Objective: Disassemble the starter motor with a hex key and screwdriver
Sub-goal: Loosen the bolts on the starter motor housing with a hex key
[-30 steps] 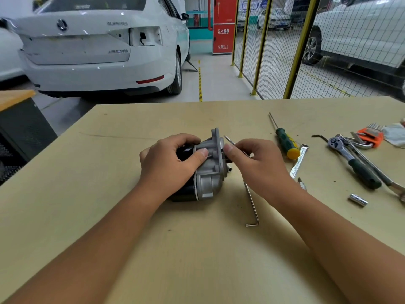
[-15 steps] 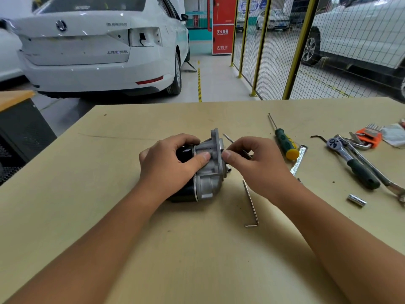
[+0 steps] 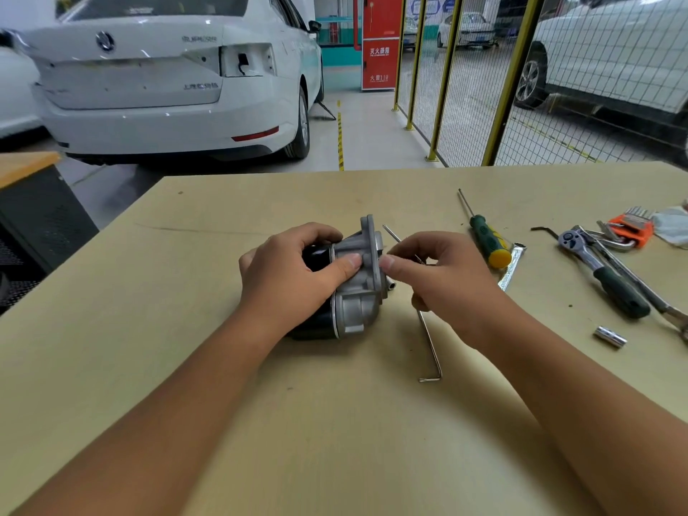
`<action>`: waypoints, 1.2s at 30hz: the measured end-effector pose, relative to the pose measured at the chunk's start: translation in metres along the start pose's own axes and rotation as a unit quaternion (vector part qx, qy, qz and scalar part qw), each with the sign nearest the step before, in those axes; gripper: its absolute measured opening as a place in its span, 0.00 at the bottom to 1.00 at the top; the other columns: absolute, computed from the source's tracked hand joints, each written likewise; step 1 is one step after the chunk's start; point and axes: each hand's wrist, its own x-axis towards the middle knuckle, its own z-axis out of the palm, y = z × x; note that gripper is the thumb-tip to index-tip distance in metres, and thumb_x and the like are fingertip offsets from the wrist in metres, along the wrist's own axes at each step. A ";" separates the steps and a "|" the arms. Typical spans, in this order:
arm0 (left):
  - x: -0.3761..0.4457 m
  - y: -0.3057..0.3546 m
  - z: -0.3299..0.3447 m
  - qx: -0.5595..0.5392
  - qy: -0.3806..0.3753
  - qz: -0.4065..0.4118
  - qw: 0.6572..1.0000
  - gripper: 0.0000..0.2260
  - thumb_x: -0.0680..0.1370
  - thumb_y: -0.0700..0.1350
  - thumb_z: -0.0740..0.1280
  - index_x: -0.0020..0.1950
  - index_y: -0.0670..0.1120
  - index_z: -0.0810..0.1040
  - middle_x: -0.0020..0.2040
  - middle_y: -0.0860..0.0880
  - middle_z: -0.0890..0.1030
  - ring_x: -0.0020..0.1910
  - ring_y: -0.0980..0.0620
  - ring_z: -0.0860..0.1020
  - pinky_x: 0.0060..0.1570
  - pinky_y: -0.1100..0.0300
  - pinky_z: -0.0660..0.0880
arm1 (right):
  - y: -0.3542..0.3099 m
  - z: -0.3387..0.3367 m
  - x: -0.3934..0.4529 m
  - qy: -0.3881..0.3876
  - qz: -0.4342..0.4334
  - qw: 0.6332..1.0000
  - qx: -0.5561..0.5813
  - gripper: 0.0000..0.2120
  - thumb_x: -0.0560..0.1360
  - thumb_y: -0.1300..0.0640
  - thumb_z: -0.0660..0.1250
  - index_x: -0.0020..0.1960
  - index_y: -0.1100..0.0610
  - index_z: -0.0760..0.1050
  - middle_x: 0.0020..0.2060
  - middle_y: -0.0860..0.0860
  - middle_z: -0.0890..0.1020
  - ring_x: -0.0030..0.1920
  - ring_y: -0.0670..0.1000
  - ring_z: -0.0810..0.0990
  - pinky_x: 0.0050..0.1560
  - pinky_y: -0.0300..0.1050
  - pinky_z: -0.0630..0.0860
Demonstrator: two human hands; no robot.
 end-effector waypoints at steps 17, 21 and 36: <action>-0.002 0.001 -0.001 0.001 0.002 0.000 1.000 0.09 0.69 0.68 0.67 0.46 0.69 0.78 0.46 0.68 0.82 0.51 0.64 0.79 0.68 0.52 0.64 | 0.003 0.001 0.001 0.020 -0.035 0.995 -0.087 0.11 0.77 0.49 0.72 0.38 0.52 0.84 0.27 0.46 0.76 0.31 0.43 0.71 0.33 0.44 0.68; -0.003 0.003 -0.003 -0.003 -0.003 0.000 1.000 0.12 0.69 0.68 0.67 0.49 0.67 0.80 0.47 0.67 0.83 0.52 0.61 0.80 0.70 0.47 0.66 | 0.002 0.000 0.001 0.010 -0.027 0.999 -0.035 0.09 0.75 0.47 0.73 0.39 0.49 0.84 0.30 0.46 0.80 0.29 0.41 0.72 0.30 0.40 0.69; 0.004 0.009 -0.006 0.030 -0.023 0.033 0.999 0.24 0.67 0.76 0.62 0.50 0.62 0.83 0.45 0.63 0.84 0.50 0.57 0.82 0.59 0.45 0.77 | 0.002 0.001 0.000 0.020 -0.055 0.996 -0.066 0.03 0.73 0.56 0.76 0.42 0.53 0.84 0.36 0.54 0.83 0.36 0.45 0.75 0.38 0.46 0.74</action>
